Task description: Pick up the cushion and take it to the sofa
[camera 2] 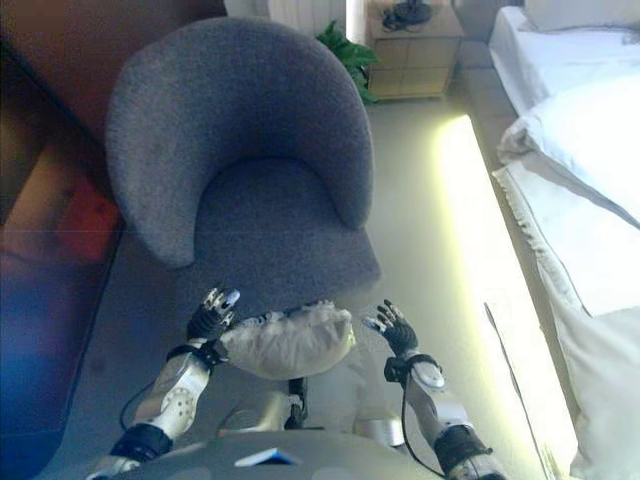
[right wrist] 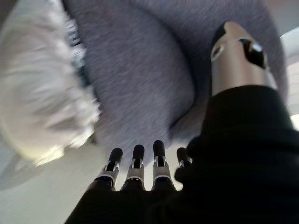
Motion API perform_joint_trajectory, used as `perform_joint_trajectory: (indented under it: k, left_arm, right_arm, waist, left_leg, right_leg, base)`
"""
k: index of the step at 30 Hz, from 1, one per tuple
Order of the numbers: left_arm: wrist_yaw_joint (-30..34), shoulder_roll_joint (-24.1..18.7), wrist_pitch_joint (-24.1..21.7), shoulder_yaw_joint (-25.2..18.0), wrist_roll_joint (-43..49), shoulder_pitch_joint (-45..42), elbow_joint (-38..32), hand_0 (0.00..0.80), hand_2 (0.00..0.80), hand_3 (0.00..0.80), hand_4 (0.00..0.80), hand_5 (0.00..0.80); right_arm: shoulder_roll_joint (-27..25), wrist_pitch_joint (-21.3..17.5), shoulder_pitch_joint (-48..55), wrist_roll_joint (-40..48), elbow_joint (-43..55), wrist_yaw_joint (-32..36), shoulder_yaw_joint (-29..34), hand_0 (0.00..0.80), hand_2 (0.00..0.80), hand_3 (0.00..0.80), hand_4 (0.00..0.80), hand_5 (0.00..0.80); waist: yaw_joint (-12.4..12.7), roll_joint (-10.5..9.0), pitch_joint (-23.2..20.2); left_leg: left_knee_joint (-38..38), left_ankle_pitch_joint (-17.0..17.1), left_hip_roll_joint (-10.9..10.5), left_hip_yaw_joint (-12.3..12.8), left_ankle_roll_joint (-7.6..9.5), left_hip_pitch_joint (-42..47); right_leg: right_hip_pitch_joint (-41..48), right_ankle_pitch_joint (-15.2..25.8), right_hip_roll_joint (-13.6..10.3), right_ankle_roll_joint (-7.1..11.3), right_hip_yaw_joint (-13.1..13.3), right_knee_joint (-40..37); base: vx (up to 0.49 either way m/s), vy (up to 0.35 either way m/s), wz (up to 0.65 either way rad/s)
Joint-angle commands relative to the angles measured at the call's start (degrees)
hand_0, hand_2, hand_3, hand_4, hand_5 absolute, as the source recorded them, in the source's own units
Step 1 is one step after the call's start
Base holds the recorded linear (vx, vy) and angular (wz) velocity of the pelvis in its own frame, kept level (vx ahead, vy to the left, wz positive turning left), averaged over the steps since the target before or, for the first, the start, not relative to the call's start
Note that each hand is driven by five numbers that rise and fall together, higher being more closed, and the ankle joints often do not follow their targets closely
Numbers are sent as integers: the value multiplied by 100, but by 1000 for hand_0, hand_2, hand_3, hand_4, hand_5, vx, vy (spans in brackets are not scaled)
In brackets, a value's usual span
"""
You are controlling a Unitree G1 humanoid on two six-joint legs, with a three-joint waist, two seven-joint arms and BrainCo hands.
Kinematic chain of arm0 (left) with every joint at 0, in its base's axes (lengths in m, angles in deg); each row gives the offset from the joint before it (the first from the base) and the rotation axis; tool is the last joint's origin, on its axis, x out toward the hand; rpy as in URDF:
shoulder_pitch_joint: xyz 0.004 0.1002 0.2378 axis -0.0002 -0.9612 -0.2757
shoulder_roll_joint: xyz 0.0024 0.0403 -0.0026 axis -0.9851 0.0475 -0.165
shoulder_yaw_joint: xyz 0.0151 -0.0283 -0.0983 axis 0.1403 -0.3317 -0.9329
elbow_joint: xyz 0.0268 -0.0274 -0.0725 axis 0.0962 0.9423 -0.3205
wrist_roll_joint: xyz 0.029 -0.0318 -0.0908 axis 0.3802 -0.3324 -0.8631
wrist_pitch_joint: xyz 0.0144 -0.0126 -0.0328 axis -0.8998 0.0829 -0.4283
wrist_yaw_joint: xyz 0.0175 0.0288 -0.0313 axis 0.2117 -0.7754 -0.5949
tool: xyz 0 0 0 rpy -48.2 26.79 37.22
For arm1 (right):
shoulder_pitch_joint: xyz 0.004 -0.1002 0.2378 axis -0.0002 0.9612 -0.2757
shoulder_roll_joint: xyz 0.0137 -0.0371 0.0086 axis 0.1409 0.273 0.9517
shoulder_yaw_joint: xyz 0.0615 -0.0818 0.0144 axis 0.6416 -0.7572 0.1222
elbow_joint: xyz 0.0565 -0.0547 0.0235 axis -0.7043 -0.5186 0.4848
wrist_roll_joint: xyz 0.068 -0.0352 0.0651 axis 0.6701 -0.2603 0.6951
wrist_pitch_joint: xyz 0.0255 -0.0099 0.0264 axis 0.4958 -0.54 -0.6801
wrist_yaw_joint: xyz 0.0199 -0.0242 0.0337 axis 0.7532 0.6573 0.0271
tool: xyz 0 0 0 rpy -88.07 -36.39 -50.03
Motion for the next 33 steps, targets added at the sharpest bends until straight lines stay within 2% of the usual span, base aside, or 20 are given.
perform_joint_trajectory:
  k: [1, 3, 5, 8, 12, 17, 24, 27, 28, 29, 30, 32, 33]
  left_arm:
    - [70, -243, -211, -77, 69, -89, -241, 0, 0, 0, 0, 0]
    - [81, -217, -190, -108, 55, -68, -202, 0, 0, 0, 0, 0]
    - [104, -198, -202, -106, 54, -62, -133, 0, 0, 0, 0, 0]
    - [95, -233, -266, -83, -39, -59, -74, 0, 0, 0, 0, 0]
    - [131, -258, -364, -73, -125, -64, -84, 0, 0, 0, 0, 0]
    - [106, -97, -497, -129, -68, -173, 44, 0, 0, 0, 0, 0]
    - [158, -41, -492, -244, 80, -249, 277, 0, 0, 0, 0, 0]
    - [207, 15, -459, -241, 179, -274, 287, 0, 0, 0, 0, 0]
    - [225, 12, -427, -210, 191, -262, 271, 0, 0, 0, 0, 0]
    - [270, 20, -383, -182, 178, -255, 283, 0, 0, 0, 0, 0]
    - [341, 40, -364, -169, 143, -237, 338, 0, 0, 0, 0, 0]
    - [320, 72, -328, -119, 133, -186, 350, 0, 0, 0, 0, 0]
    - [244, 101, -320, -83, 101, -150, 351, 0, 0, 0, 0, 0]
  right_arm:
    - [35, -351, 162, 117, 195, -106, -242, 0, 0, 0, 0, 0]
    - [57, -366, 191, 84, 158, -117, -248, 0, 0, 0, 0, 0]
    - [61, -397, 237, 77, 120, -81, -219, 0, 0, 0, 0, 0]
    - [-25, -396, 406, 71, 250, -49, -223, 0, 0, 0, 0, 0]
    - [-113, -402, 397, 150, 170, 57, -164, 0, 0, 0, 0, 0]
    - [-50, -354, 174, 90, -99, 171, -165, 0, 0, 0, 0, 0]
    - [-100, -284, 118, -5, -119, 215, -173, 0, 0, 0, 0, 0]
    - [-125, -271, 126, -116, -153, 238, -139, 0, 0, 0, 0, 0]
    - [-149, -277, 112, -154, -146, 212, -129, 0, 0, 0, 0, 0]
    - [-168, -287, 87, -236, -165, 167, -111, 0, 0, 0, 0, 0]
    - [-204, -321, 60, -295, -195, 127, -106, 0, 0, 0, 0, 0]
    - [-241, -319, -23, -221, -202, 120, -134, 0, 0, 0, 0, 0]
    - [-243, -298, -102, -186, -230, 168, -135, 0, 0, 0, 0, 0]
  waist:
    - [4, 88, -440]
    - [-36, 106, -433]
    - [-111, 127, -413]
    - [-303, 142, -302]
    - [-447, 62, -220]
    - [-283, -43, -318]
    - [-234, -73, -453]
    - [-270, -116, -470]
    - [-298, -142, -453]
    - [-326, -170, -424]
    - [-338, -183, -390]
    - [-291, -169, -325]
    - [-260, -170, -316]
  left_leg:
    - [181, 150, -39, -282, 217, -577]
    - [114, 133, -110, -377, 246, -452]
    - [-13, 136, -178, -500, 255, -288]
    - [-211, 93, -170, -529, 214, 65]
    - [-175, -37, -143, -569, 148, 245]
    - [-79, -33, -134, -614, 68, 191]
    - [-78, 1, -5, -483, -48, 128]
    - [333, -183, 13, -301, -91, 37]
    - [589, -217, 57, -157, -138, -56]
    - [865, -165, 190, 20, -211, -186]
    - [974, -16, 356, 52, -284, -285]
    - [964, 265, 439, -222, -336, -438]
    - [883, 286, 437, -372, -334, -457]
  right_leg:
    - [-381, 2327, 212, -49, -380, 508]
    - [-576, 2278, 155, -93, -487, 419]
    - [-776, 2158, 150, -141, -562, 5]
    - [-1132, 2030, 226, -150, -665, -683]
    - [-1165, 1977, 371, -112, -394, -1459]
    - [-636, 1671, 457, -305, -442, -2270]
    - [-348, 1532, 588, -434, -414, -2717]
    - [-321, 1508, 579, -495, -425, -2754]
    - [-317, 1510, 560, -515, -440, -2753]
    - [-310, 1498, 528, -543, -500, -2722]
    - [-312, 1487, 504, -561, -550, -2675]
    - [-272, 1443, 498, -585, -528, -2621]
    - [-244, 1421, 481, -581, -458, -2624]
  base:
    - [220, 152, 24]
    - [210, 114, 15]
    - [168, 37, -3]
    - [146, -14, -3]
    - [101, -48, 20]
    - [71, -68, 14]
    - [47, -60, 1]
    - [25, -61, 2]
    - [-4, -38, 17]
    - [-22, 5, 38]
    - [-20, 43, 63]
    - [16, 115, 49]
    - [46, 132, 9]
